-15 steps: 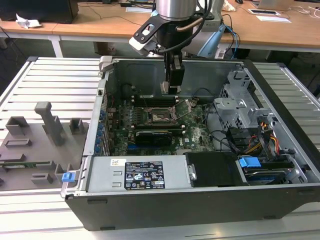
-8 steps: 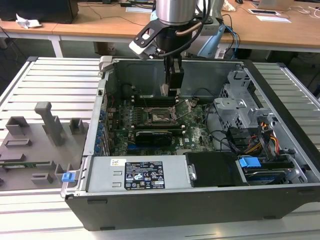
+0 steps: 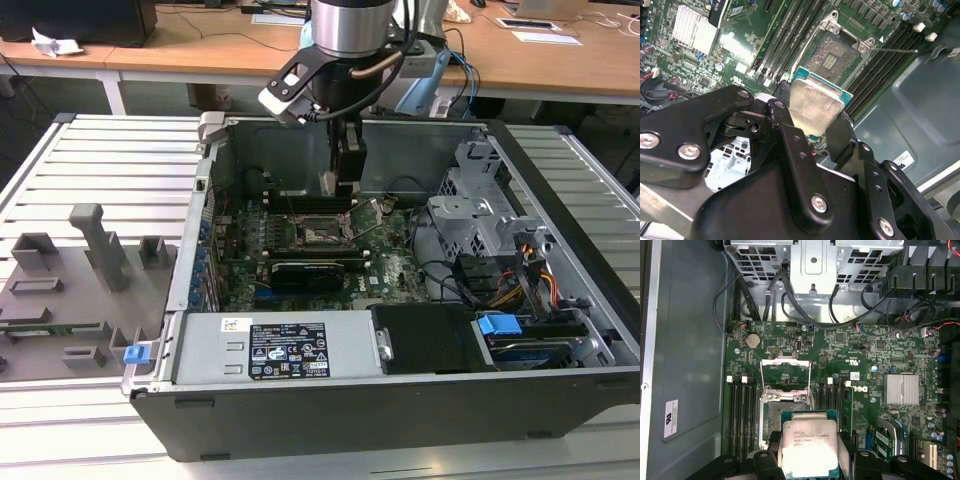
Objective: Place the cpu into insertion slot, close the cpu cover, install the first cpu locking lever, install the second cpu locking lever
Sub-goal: 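Place the cpu into insertion slot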
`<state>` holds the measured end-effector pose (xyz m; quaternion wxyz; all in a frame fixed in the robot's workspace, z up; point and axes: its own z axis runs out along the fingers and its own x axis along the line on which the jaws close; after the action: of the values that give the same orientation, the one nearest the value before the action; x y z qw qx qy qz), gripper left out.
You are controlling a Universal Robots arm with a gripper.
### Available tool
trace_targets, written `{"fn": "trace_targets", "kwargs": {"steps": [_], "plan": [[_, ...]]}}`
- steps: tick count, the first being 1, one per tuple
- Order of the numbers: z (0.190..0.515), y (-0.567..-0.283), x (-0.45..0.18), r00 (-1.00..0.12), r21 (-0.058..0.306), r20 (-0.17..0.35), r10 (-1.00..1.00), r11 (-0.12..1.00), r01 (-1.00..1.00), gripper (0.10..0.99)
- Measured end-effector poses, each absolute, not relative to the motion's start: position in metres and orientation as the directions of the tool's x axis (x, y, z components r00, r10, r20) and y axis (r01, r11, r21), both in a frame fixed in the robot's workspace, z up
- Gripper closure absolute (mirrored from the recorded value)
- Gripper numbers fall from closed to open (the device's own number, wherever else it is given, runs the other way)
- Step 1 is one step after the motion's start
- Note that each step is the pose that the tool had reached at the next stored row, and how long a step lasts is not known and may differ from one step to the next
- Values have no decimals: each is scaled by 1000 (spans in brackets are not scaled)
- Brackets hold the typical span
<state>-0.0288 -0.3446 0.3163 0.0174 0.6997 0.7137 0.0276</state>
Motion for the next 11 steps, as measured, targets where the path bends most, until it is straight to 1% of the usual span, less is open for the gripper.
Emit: {"fn": "trace_targets", "kwargs": {"steps": [11], "plan": [[299, -343, -29, -26, 60, 17, 1000, 25, 998, 557]]}}
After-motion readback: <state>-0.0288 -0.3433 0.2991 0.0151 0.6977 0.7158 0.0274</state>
